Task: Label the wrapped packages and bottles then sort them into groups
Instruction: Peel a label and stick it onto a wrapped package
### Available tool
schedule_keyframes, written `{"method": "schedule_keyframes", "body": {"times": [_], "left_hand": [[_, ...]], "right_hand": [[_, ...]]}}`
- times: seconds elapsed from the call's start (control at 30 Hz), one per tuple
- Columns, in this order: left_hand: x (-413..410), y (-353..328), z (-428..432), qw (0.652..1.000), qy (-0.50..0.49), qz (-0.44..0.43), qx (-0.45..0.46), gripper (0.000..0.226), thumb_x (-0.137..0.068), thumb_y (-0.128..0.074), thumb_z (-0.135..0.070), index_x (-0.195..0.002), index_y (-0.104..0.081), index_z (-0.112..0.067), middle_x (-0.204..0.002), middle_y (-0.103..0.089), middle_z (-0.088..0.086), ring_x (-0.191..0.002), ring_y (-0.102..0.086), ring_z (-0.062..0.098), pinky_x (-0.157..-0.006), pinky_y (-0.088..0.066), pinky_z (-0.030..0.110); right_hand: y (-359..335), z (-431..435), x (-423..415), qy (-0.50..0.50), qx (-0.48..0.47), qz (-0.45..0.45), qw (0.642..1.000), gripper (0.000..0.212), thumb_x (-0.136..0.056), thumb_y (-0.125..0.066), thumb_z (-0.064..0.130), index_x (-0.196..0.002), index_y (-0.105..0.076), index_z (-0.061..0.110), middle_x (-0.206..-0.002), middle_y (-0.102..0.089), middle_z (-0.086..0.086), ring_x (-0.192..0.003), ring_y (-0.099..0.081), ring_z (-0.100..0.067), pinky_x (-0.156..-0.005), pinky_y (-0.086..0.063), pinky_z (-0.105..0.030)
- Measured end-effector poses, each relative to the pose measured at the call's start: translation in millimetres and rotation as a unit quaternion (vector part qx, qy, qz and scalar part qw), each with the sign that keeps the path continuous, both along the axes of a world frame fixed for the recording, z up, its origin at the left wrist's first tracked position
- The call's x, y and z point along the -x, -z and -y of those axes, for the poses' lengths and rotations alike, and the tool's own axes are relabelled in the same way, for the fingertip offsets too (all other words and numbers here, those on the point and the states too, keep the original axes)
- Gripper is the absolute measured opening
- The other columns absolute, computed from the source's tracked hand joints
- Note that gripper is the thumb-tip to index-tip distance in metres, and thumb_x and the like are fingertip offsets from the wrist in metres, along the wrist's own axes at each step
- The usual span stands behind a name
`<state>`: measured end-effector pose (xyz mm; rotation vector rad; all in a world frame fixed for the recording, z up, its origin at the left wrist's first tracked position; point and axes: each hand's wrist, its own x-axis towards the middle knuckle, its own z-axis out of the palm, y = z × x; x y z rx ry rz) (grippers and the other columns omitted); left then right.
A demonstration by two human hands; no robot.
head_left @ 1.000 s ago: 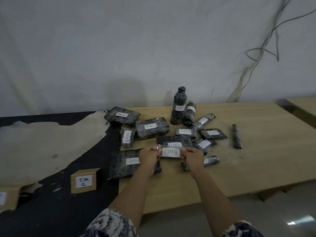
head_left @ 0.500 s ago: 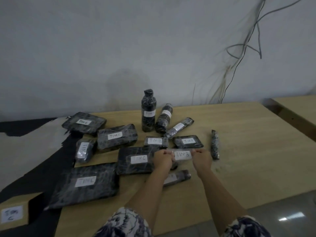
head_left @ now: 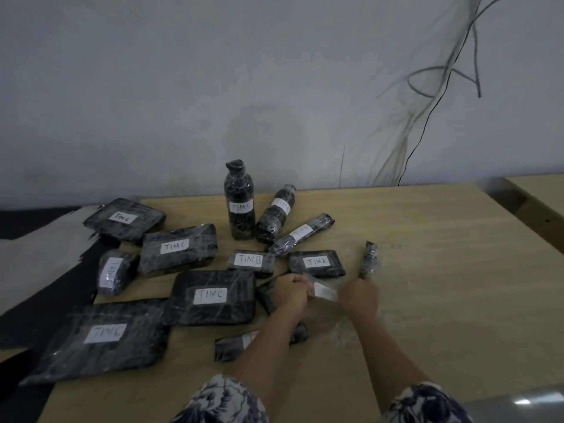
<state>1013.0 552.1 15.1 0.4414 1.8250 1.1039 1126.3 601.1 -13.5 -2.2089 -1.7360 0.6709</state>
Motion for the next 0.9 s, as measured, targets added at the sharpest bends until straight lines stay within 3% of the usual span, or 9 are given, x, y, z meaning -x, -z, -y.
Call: {"method": "schedule_keyframes", "body": {"times": [0.1, 0.2, 0.3, 0.37, 0.43, 0.53, 0.6, 0.73, 0.9], "left_hand": [[5.3, -0.1, -1.6, 0.999, -0.039, -0.018, 0.004, 0.018, -0.078, -0.062, 0.003, -0.072, -0.064, -0.014, -0.079, -0.065, 0.006, -0.076, -0.061, 0.02, -0.068, -0.051, 0.027], [18.0, 0.9, -8.1, 0.995, -0.095, -0.043, 0.006, 0.009, -0.082, -0.062, -0.003, -0.081, -0.069, -0.006, -0.081, -0.067, 0.011, -0.076, -0.063, 0.024, -0.071, -0.052, 0.03], [18.3, -4.4, -12.9, 0.991, -0.126, -0.044, 0.006, 0.018, -0.082, -0.062, -0.004, -0.067, -0.066, -0.012, -0.072, -0.064, 0.008, -0.063, -0.058, 0.02, -0.058, -0.047, 0.026], [10.9, -8.4, -12.5, 0.992, -0.114, -0.046, 0.011, 0.025, -0.081, -0.064, -0.002, -0.06, -0.06, -0.016, -0.073, -0.064, 0.007, -0.065, -0.058, 0.018, -0.054, -0.045, 0.024], [-2.3, -8.9, -11.0, 0.995, -0.086, -0.048, 0.004, 0.019, -0.081, -0.065, -0.003, -0.067, -0.062, -0.016, -0.081, -0.066, 0.006, -0.075, -0.061, 0.018, -0.057, -0.045, 0.023], [-33.4, -0.5, -7.5, 0.995, -0.072, -0.067, 0.013, 0.009, -0.083, -0.064, -0.006, -0.08, -0.068, -0.014, -0.088, -0.067, 0.002, -0.081, -0.059, 0.015, -0.056, -0.042, 0.019], [-55.4, 5.4, -4.9, 0.994, -0.078, -0.075, 0.03, 0.01, -0.086, -0.061, -0.01, -0.09, -0.07, -0.01, -0.096, -0.068, 0.006, -0.083, -0.058, 0.017, -0.063, -0.044, 0.023], [-76.4, 12.3, 4.2, 0.986, -0.054, -0.125, 0.101, 0.022, -0.091, -0.055, -0.017, -0.103, -0.068, -0.004, -0.106, -0.067, 0.011, -0.096, -0.061, 0.024, -0.073, -0.043, 0.028], [-74.5, 12.7, 5.8, 0.977, -0.054, -0.173, 0.11, 0.022, -0.093, -0.054, -0.018, -0.106, -0.069, -0.008, -0.107, -0.069, 0.009, -0.098, -0.063, 0.02, -0.077, -0.047, 0.025]], "right_hand": [[-15.2, 15.9, 13.2, -0.097, 0.037, 0.038, 0.994, 0.027, -0.094, -0.044, 0.017, -0.106, -0.064, 0.004, -0.107, -0.063, -0.011, -0.108, -0.058, -0.025, -0.085, -0.044, -0.028], [-23.2, 19.1, 26.1, -0.142, 0.052, -0.004, 0.989, 0.023, -0.091, -0.046, 0.016, -0.093, -0.064, 0.003, -0.085, -0.056, -0.01, -0.095, -0.063, -0.026, -0.068, -0.04, -0.027], [-26.7, 0.0, 17.8, -0.118, 0.036, -0.068, 0.99, 0.018, -0.091, -0.047, 0.015, -0.082, -0.057, 0.003, -0.091, -0.065, -0.013, -0.084, -0.061, -0.025, -0.066, -0.046, -0.03], [-28.4, -14.7, 4.7, -0.112, 0.007, -0.068, 0.991, 0.025, -0.091, -0.048, 0.018, -0.088, -0.066, 0.001, -0.094, -0.069, -0.011, -0.085, -0.064, -0.024, -0.071, -0.052, -0.031], [-26.3, -28.3, -10.1, -0.088, -0.008, -0.088, 0.992, 0.024, -0.091, -0.05, 0.019, -0.094, -0.07, 0.005, -0.095, -0.07, -0.009, -0.086, -0.063, -0.023, -0.07, -0.048, -0.028], [-18.7, -47.9, -30.2, -0.077, -0.011, -0.069, 0.995, 0.023, -0.089, -0.052, 0.019, -0.092, -0.072, 0.01, -0.102, -0.068, -0.011, -0.098, -0.06, -0.03, -0.091, -0.047, -0.036], [-18.5, -54.1, -38.8, -0.098, -0.012, -0.054, 0.994, 0.023, -0.09, -0.053, 0.019, -0.09, -0.073, 0.009, -0.102, -0.067, -0.011, -0.1, -0.059, -0.029, -0.095, -0.044, -0.038], [-13.7, -57.7, -46.2, -0.148, 0.011, -0.065, 0.987, 0.017, -0.093, -0.055, 0.017, -0.092, -0.067, 0.006, -0.086, -0.057, -0.006, -0.083, -0.051, -0.018, -0.072, -0.036, -0.023], [8.9, -55.9, -45.9, -0.143, 0.004, -0.084, 0.986, 0.017, -0.091, -0.057, 0.014, -0.079, -0.067, 0.006, -0.078, -0.059, -0.007, -0.075, -0.054, -0.019, -0.063, -0.038, -0.023]]}}
